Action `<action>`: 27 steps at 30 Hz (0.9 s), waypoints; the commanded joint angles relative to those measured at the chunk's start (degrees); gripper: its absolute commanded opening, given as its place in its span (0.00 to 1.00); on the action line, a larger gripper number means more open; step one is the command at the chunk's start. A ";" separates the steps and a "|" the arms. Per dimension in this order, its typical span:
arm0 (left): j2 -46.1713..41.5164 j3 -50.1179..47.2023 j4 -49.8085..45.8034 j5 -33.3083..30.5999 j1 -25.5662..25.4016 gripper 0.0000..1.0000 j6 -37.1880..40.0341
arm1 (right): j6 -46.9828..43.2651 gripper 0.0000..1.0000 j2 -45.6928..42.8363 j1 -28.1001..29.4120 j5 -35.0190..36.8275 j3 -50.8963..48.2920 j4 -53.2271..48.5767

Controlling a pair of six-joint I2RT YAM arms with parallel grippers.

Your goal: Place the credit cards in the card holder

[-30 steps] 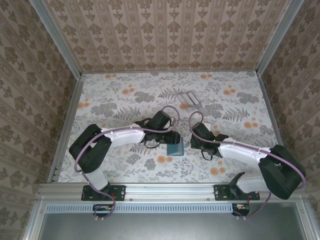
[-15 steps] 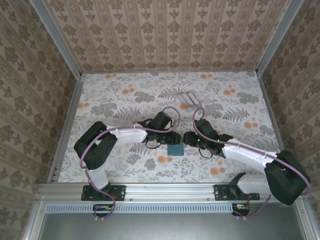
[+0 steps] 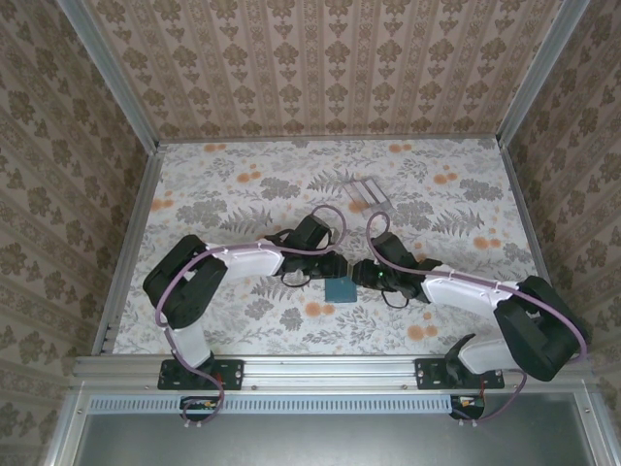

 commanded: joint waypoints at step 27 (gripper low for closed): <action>-3.21 -2.04 -2.29 0.19 0.95 0.29 0.41 | -1.35 0.00 -3.06 0.18 1.14 2.79 -4.19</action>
